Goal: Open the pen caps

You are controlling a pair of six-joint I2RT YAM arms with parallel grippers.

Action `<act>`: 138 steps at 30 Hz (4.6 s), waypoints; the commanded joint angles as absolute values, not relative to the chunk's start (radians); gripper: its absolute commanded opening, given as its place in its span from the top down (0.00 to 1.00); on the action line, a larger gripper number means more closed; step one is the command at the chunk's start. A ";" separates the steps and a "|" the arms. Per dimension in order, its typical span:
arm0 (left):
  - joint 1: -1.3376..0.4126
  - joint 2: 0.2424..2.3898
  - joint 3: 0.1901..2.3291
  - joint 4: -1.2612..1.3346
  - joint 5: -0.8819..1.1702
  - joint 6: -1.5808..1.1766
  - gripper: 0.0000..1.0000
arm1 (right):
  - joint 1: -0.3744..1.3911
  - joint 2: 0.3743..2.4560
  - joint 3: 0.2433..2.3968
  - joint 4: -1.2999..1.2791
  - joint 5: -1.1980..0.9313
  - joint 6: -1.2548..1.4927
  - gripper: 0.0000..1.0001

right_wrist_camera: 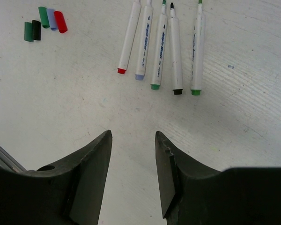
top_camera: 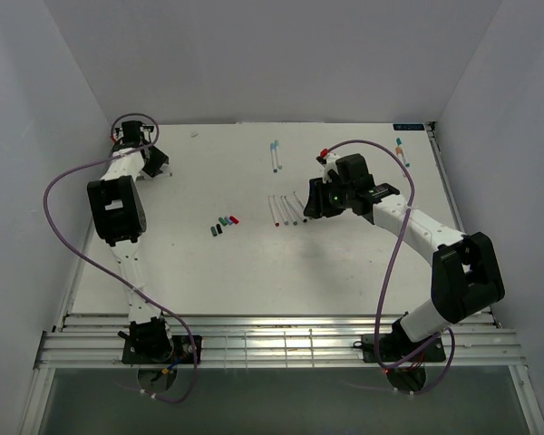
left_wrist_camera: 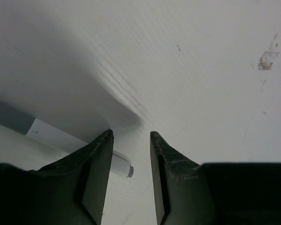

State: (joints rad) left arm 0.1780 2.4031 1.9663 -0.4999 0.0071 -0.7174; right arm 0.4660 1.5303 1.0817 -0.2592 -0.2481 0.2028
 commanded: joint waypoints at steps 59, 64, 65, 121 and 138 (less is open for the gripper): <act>0.149 2.112 1.684 -0.652 -0.147 -0.643 0.46 | 0.486 1.420 0.973 -0.150 -0.249 0.196 0.52; 0.149 2.157 1.755 -0.683 -0.161 -0.644 0.46 | 0.486 1.424 0.973 -0.149 -0.253 0.196 0.52; 0.149 2.169 1.764 -0.689 -0.175 -0.644 0.46 | 0.486 1.422 0.973 -0.147 -0.252 0.195 0.52; 0.013 1.586 1.176 -0.206 0.504 -0.617 1.00 | 0.495 1.434 0.974 -0.012 -0.547 0.386 0.51; -0.322 1.256 0.718 0.190 0.617 -0.744 1.00 | 0.502 1.637 0.936 0.552 -0.750 0.800 0.37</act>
